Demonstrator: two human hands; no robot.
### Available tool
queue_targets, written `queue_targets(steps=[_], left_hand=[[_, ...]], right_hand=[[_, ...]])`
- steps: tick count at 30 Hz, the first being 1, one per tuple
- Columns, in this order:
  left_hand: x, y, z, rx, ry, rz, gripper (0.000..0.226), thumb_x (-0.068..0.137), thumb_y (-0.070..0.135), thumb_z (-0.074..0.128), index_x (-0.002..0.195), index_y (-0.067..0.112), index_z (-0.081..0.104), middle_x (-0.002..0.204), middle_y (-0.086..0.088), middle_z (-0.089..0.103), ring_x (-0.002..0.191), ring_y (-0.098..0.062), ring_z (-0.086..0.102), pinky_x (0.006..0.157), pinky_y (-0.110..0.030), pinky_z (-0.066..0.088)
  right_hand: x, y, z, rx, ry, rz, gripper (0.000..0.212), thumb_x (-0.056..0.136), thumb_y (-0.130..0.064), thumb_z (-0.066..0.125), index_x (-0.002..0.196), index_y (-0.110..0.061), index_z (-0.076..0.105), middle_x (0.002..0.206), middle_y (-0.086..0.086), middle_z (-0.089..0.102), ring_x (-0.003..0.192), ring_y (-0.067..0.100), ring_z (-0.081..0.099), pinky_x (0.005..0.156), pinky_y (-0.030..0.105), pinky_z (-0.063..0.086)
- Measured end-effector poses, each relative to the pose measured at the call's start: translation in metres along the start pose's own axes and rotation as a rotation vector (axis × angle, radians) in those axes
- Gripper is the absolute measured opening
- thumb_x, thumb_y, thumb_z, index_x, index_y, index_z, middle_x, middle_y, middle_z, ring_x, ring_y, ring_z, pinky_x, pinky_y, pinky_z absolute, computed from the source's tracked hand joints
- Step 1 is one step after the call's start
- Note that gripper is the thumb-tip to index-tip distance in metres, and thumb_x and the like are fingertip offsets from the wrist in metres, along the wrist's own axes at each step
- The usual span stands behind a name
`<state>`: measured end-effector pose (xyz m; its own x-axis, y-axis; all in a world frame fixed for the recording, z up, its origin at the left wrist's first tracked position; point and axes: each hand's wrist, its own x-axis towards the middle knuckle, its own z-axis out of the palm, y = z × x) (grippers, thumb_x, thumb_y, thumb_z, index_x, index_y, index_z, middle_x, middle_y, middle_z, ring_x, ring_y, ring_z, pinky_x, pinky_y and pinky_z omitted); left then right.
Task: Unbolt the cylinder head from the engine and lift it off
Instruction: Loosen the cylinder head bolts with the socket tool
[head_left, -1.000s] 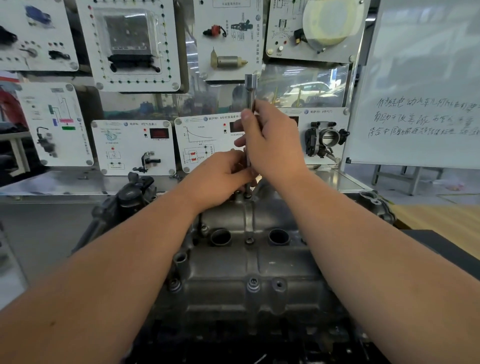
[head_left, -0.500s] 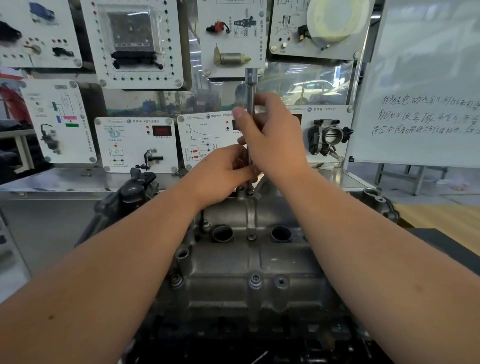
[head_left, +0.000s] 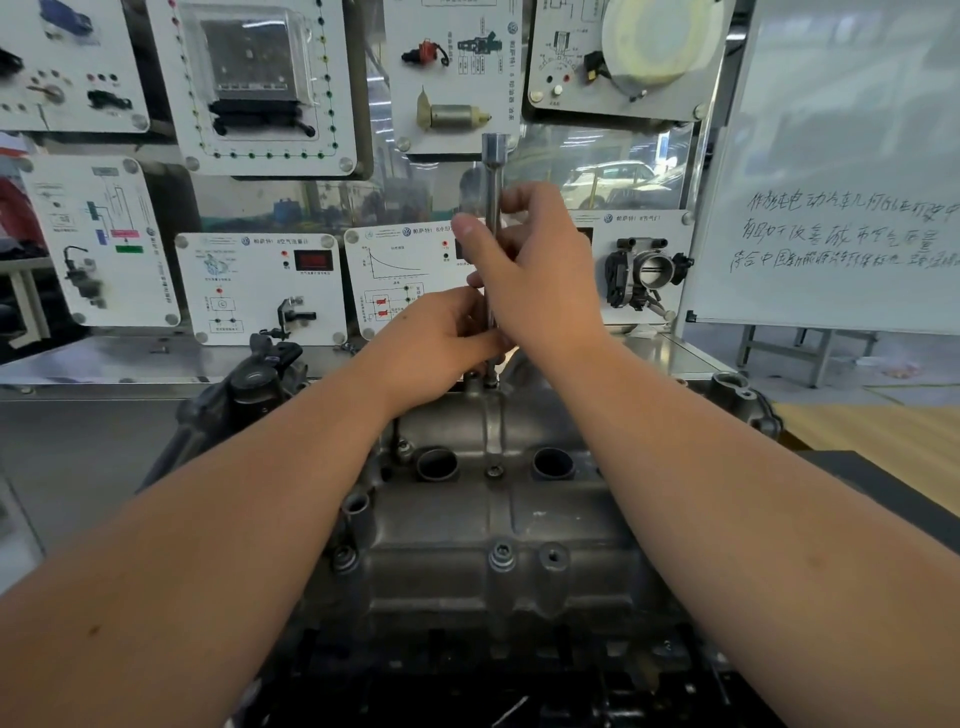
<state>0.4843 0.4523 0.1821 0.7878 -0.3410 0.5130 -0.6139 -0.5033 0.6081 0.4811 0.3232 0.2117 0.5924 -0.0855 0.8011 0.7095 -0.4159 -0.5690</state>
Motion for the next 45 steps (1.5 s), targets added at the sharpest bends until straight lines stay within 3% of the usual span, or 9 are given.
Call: queue_targets(steps=[7, 13, 16, 21, 28, 33, 37, 40, 45], left_hand=[[-0.0014, 0.0014, 0.0038, -0.07, 0.013, -0.07, 0.016, 0.102, 0.024, 0.06, 0.106, 0.011, 0.069, 0.093, -0.004, 0.077, 0.083, -0.024, 0.073, 0.063, -0.022, 0.051], [-0.0045, 0.0059, 0.0, -0.015, 0.001, 0.004, 0.029, 0.09, 0.035, 0.067, 0.109, 0.013, 0.065, 0.094, -0.012, 0.074, 0.087, -0.034, 0.071, 0.088, -0.057, 0.054], [-0.0047, 0.0062, 0.0007, 0.0, 0.007, -0.013, 0.039, 0.086, 0.044, 0.065, 0.109, 0.013, 0.065, 0.095, -0.011, 0.073, 0.088, -0.033, 0.07, 0.087, -0.055, 0.054], [-0.0007, 0.0004, 0.0028, -0.057, 0.006, -0.075, 0.016, 0.102, 0.028, 0.059, 0.108, 0.018, 0.068, 0.097, -0.003, 0.077, 0.086, -0.023, 0.075, 0.077, -0.039, 0.055], [-0.0021, 0.0029, -0.0001, 0.021, 0.013, -0.035, 0.026, 0.095, 0.03, 0.068, 0.109, 0.009, 0.064, 0.096, -0.015, 0.072, 0.088, -0.036, 0.069, 0.086, -0.058, 0.053], [-0.0007, 0.0012, 0.0029, -0.064, 0.019, -0.095, 0.016, 0.1, 0.032, 0.061, 0.107, 0.02, 0.067, 0.094, 0.0, 0.076, 0.084, -0.021, 0.075, 0.07, -0.039, 0.054], [-0.002, 0.0009, 0.0016, -0.045, 0.002, -0.057, 0.014, 0.099, 0.032, 0.062, 0.101, 0.02, 0.069, 0.089, -0.002, 0.077, 0.088, -0.029, 0.073, 0.088, -0.053, 0.056], [-0.0027, 0.0024, 0.0005, -0.038, 0.002, -0.027, 0.024, 0.088, 0.039, 0.066, 0.1, 0.018, 0.068, 0.088, -0.009, 0.075, 0.085, -0.036, 0.071, 0.086, -0.058, 0.054], [-0.0005, 0.0019, 0.0031, -0.085, 0.018, -0.062, 0.033, 0.091, 0.036, 0.069, 0.107, 0.007, 0.066, 0.092, -0.011, 0.075, 0.089, -0.036, 0.071, 0.087, -0.057, 0.055]], right_hand=[[0.0025, 0.0004, 0.001, -0.008, 0.019, 0.027, 0.015, 0.104, -0.03, 0.052, 0.09, -0.024, 0.051, 0.081, -0.005, 0.073, 0.063, 0.006, 0.069, 0.06, 0.028, 0.056], [0.0009, 0.0002, 0.0013, -0.022, 0.021, -0.036, 0.014, 0.098, -0.039, 0.061, 0.102, -0.026, 0.059, 0.081, -0.005, 0.073, 0.072, 0.012, 0.07, 0.072, 0.033, 0.057], [0.0007, 0.001, 0.0005, -0.023, 0.043, -0.021, 0.019, 0.095, -0.037, 0.065, 0.089, -0.029, 0.049, 0.08, -0.002, 0.072, 0.072, 0.016, 0.07, 0.071, 0.038, 0.057], [0.0028, -0.0002, -0.0003, -0.044, 0.033, 0.013, 0.02, 0.103, -0.03, 0.052, 0.096, -0.015, 0.062, 0.083, -0.004, 0.074, 0.071, 0.013, 0.07, 0.072, 0.041, 0.058], [-0.0001, -0.0003, -0.0006, -0.044, 0.027, 0.004, 0.024, 0.094, -0.041, 0.066, 0.106, -0.023, 0.056, 0.08, -0.006, 0.071, 0.075, 0.012, 0.07, 0.069, 0.034, 0.057], [0.0019, 0.0, -0.0015, -0.045, 0.048, 0.012, 0.025, 0.101, -0.033, 0.058, 0.09, -0.011, 0.064, 0.084, 0.0, 0.073, 0.073, 0.017, 0.068, 0.069, 0.036, 0.056], [0.0021, -0.0003, -0.0007, -0.023, -0.02, 0.009, 0.022, 0.104, -0.032, 0.049, 0.091, -0.019, 0.062, 0.082, -0.007, 0.073, 0.062, 0.005, 0.068, 0.059, 0.022, 0.051], [0.0, 0.0006, 0.0, 0.008, -0.018, -0.007, 0.015, 0.099, -0.039, 0.06, 0.107, -0.027, 0.055, 0.082, -0.005, 0.073, 0.071, 0.01, 0.07, 0.067, 0.027, 0.053], [-0.0003, 0.0002, -0.002, 0.015, 0.051, -0.014, 0.02, 0.096, -0.031, 0.066, 0.087, -0.028, 0.048, 0.078, 0.002, 0.07, 0.077, 0.018, 0.07, 0.07, 0.039, 0.055]])
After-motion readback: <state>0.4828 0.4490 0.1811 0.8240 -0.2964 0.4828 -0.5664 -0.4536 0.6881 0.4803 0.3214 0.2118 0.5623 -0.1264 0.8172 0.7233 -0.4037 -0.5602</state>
